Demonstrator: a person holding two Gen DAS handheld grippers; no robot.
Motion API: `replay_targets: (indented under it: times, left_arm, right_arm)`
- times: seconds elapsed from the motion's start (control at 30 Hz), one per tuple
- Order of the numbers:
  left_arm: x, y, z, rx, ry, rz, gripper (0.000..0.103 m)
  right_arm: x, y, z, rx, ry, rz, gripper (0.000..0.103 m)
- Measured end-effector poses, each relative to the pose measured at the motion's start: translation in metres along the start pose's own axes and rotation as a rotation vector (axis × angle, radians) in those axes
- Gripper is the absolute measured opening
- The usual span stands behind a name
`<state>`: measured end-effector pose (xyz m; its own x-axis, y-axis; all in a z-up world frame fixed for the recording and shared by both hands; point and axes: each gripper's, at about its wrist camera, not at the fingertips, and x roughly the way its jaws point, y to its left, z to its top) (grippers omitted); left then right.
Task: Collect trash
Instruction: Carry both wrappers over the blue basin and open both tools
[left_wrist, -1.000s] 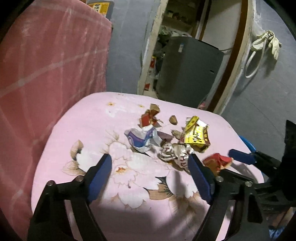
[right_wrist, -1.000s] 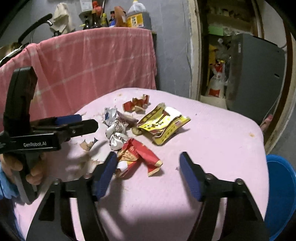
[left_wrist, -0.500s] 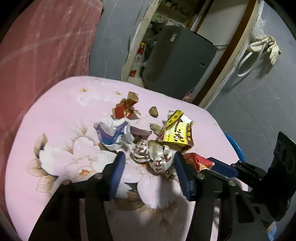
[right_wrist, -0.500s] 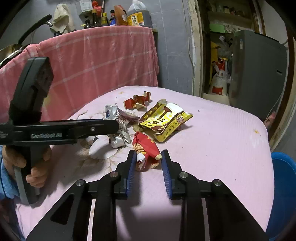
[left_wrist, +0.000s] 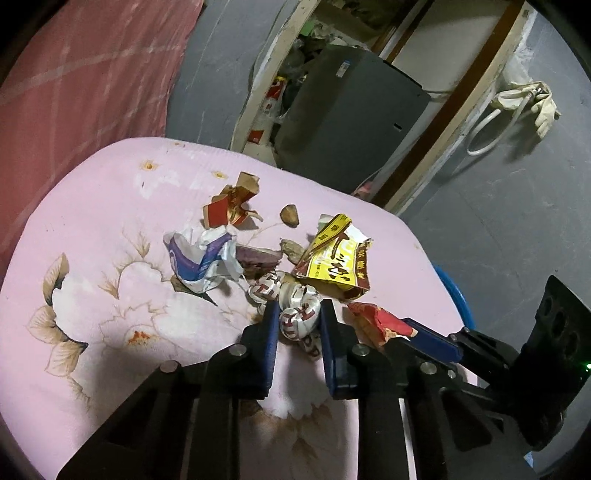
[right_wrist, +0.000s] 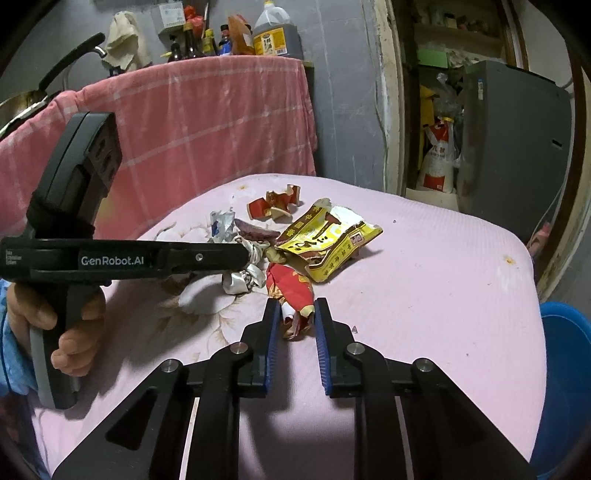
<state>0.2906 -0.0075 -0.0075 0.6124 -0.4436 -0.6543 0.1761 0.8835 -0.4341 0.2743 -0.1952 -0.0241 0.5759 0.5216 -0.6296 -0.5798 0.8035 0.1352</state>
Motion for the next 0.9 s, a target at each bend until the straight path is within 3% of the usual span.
replay_targets:
  times: [0.23,0.47,0.77,0.9]
  left_arm:
    - [-0.014,-0.017,-0.004,0.045,-0.089,-0.001,0.015]
    - [-0.041,-0.054,-0.003,0.126,-0.248,-0.036,0.015]
    - [-0.054,-0.129,0.009,0.255,-0.442,-0.110,0.015]
    - [-0.045,-0.165,0.009,0.314,-0.477,-0.144,0.015]
  right_arm:
    - [-0.016,-0.005,0.001,0.015,-0.067,0.005,0.016]
    - [-0.057,-0.012,0.011,0.044,-0.258,-0.031,0.016]
    - [-0.131,-0.022,0.017,0.024,-0.495,-0.192,0.016]
    - [-0.161,-0.043,0.015,0.060,-0.565,-0.272,0.016]
